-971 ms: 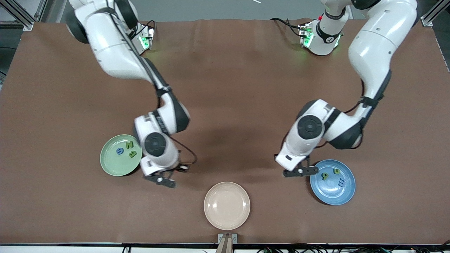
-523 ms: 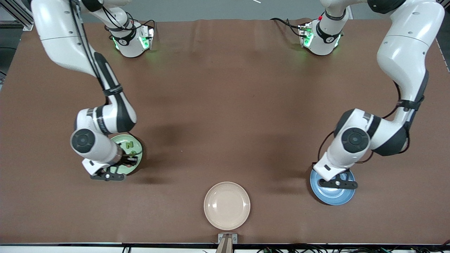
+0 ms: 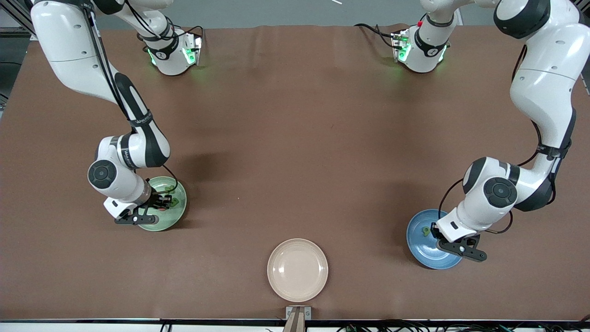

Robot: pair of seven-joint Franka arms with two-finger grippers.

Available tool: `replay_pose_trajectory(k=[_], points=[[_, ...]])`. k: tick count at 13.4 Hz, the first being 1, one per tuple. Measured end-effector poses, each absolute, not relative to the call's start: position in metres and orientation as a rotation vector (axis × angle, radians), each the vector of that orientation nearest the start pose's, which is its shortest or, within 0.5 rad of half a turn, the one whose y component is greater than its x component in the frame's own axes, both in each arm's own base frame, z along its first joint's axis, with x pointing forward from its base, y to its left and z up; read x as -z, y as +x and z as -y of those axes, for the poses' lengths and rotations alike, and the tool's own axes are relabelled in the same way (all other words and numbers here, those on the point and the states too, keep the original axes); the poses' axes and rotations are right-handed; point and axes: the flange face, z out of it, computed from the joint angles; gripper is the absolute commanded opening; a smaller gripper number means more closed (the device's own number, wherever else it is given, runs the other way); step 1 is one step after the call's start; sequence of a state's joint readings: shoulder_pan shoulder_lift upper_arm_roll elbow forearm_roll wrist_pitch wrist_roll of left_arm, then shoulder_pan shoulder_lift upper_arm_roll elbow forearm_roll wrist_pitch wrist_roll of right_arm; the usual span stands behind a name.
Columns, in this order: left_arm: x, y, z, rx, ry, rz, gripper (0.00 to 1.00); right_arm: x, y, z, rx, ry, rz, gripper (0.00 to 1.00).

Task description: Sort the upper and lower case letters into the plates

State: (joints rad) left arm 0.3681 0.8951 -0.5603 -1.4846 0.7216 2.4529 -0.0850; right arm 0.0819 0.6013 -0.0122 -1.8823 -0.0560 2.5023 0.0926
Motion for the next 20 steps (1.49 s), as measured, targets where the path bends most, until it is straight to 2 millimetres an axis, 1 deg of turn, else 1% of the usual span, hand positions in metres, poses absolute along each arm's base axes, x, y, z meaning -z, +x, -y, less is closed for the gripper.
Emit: replay_pose_trajectory(k=[1, 2, 3, 4, 5, 7, 8, 9, 10, 11, 12, 14, 15, 17, 18, 20], points=[[-0.211, 0.732, 0.055, 0.415, -2.983, -0.627, 0.40, -0.193, 0.637, -0.045, 0.047, -3.180, 0.038, 1.00], [-0.208, 0.732, 0.056, 0.431, -2.985, -0.640, 0.71, -0.199, 0.639, -0.044, 0.052, -3.180, 0.038, 1.00], [-0.207, 0.733, 0.058, 0.442, -2.985, -0.648, 0.87, -0.208, 0.641, -0.044, 0.033, -3.183, 0.037, 1.00], [-0.209, 0.733, 0.061, 0.452, -2.990, -0.651, 1.00, -0.224, 0.646, -0.044, -0.005, -3.187, 0.034, 1.00], [-0.213, 0.734, 0.065, 0.463, -3.003, -0.645, 1.00, -0.245, 0.652, -0.044, -0.053, -3.192, 0.028, 1.00], [-0.228, 0.735, 0.076, 0.466, -3.045, -0.627, 1.00, -0.306, 0.663, -0.037, -0.158, -3.201, 0.000, 1.00], [-0.238, 0.733, 0.080, 0.427, -3.056, -0.625, 1.00, -0.336, 0.665, -0.030, -0.208, -3.203, -0.025, 1.00], [-0.253, 0.731, 0.083, 0.371, -3.063, -0.624, 1.00, -0.365, 0.664, -0.020, -0.261, -3.202, -0.054, 1.00], [-0.273, 0.728, 0.083, 0.314, -3.069, -0.615, 1.00, -0.391, 0.661, -0.010, -0.304, -3.199, -0.081, 1.00], [-0.297, 0.724, 0.081, 0.257, -3.075, -0.606, 1.00, -0.414, 0.656, -0.002, -0.332, -3.195, -0.102, 1.00], [-0.322, 0.718, 0.077, 0.204, -3.080, -0.596, 1.00, -0.434, 0.652, 0.002, -0.343, -3.193, -0.114, 1.00], [-0.371, 0.701, 0.063, 0.084, -3.092, -0.547, 1.00, -0.463, 0.645, 0.001, -0.338, -3.194, -0.114, 1.00], [-0.391, 0.690, 0.058, 0.014, -3.098, -0.509, 1.00, -0.476, 0.642, 0.000, -0.348, -3.194, -0.113, 1.00], [-0.427, 0.672, 0.056, -0.057, -3.107, -0.428, 1.00, -0.500, 0.641, 0.002, -0.352, -3.194, -0.126, 1.00], [-0.443, 0.664, 0.059, -0.077, -3.105, -0.390, 1.00, -0.508, 0.641, 0.005, -0.338, -3.193, -0.134, 1.00], [-0.469, 0.651, 0.071, -0.093, -3.096, -0.299, 1.00, -0.510, 0.641, 0.003, -0.335, -3.190, -0.132, 1.00]])
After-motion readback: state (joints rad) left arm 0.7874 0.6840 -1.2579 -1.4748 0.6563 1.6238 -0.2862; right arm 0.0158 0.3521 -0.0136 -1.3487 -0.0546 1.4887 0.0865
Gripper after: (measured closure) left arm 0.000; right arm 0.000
